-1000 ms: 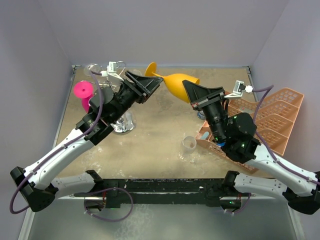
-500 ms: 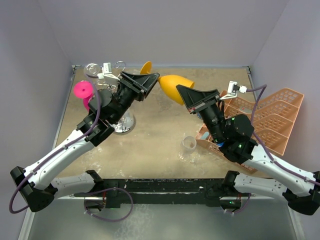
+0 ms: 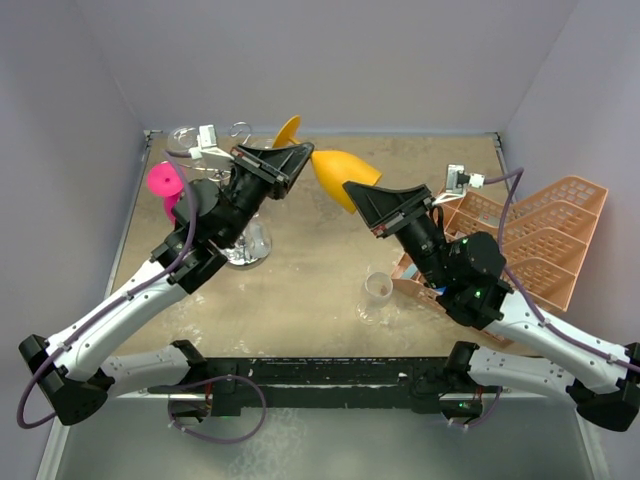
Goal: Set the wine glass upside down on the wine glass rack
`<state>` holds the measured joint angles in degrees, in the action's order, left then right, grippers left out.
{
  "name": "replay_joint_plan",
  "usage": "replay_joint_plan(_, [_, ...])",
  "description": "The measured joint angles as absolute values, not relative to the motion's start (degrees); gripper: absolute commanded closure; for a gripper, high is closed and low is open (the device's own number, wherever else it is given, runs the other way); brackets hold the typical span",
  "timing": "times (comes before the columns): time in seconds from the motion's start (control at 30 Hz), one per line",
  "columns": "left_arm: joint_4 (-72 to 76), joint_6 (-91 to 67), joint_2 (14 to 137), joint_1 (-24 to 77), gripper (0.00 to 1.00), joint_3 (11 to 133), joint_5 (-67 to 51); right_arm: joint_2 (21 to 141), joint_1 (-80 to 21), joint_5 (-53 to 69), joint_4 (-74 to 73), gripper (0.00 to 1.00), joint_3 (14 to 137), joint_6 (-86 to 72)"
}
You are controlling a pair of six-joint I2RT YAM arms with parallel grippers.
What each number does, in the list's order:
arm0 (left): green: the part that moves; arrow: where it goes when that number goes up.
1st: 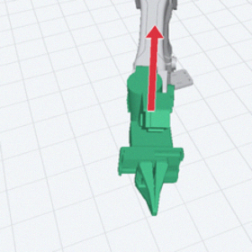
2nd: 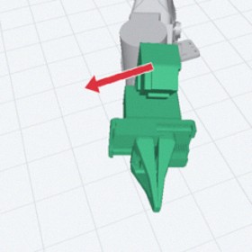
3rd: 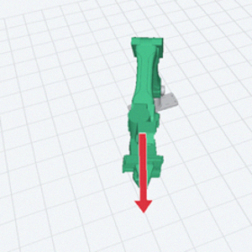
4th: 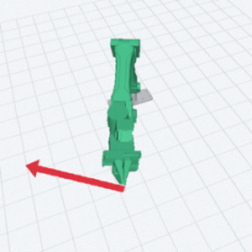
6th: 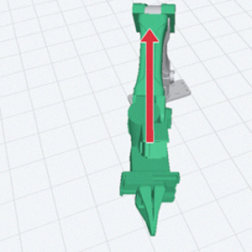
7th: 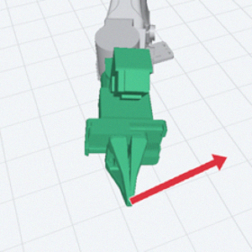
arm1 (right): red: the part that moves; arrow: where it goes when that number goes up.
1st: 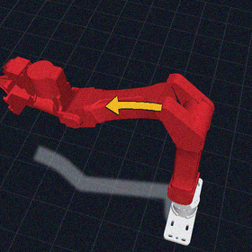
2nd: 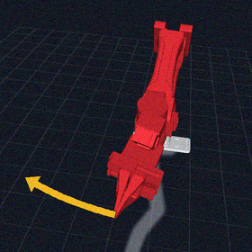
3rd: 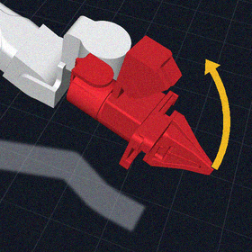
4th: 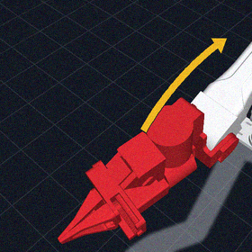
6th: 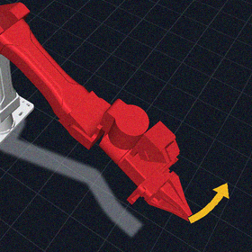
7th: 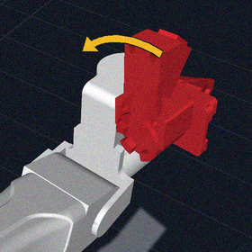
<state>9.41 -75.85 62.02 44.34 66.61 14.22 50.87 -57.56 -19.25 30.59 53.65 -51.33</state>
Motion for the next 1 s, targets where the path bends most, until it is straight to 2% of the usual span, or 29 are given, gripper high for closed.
replay_joint_plan(0.07, [9.47,-75.22,62.00,44.31,1.00,66.63,14.44,50.85,-57.58,-18.33,29.93,0.57,53.65,-50.89])
replay_joint_plan(0.13, [9.02,-73.63,62.00,44.31,1.00,66.76,15.22,50.94,-57.74,-17.34,28.77,0.47,53.65,-50.35])
replay_joint_plan(0.2, [7.81,-71.35,62.00,44.31,1.00,67.42,16.16,50.94,-57.84,-16.95,26.92,0.42,53.65,-49.54])
replay_joint_plan(0.43, [5.34,-60.80,61.45,44.31,1.00,71.02,17.76,49.95,-57.84,-20.34,18.00,0.34,53.74,-48.12])
replay_joint_plan(0.6, [1.52,-49.76,60.99,44.31,1.00,74.43,14.83,48.23,-57.84,-21.85,13.80,0.29,53.80,-45.45])
replay_joint_plan(0.83, [-5.02,-35.83,58.78,44.31,1.00,74.70,10.24,45.82,-57.84,-21.91,11.18,0.30,55.77,-40.93])
replay_joint_plan(1.0, [-7.40,-26.57,57.87,44.31,1.00,74.70,4.58,45.34,-57.84,-21.74,10.68,0.34,58.65,-41.71])
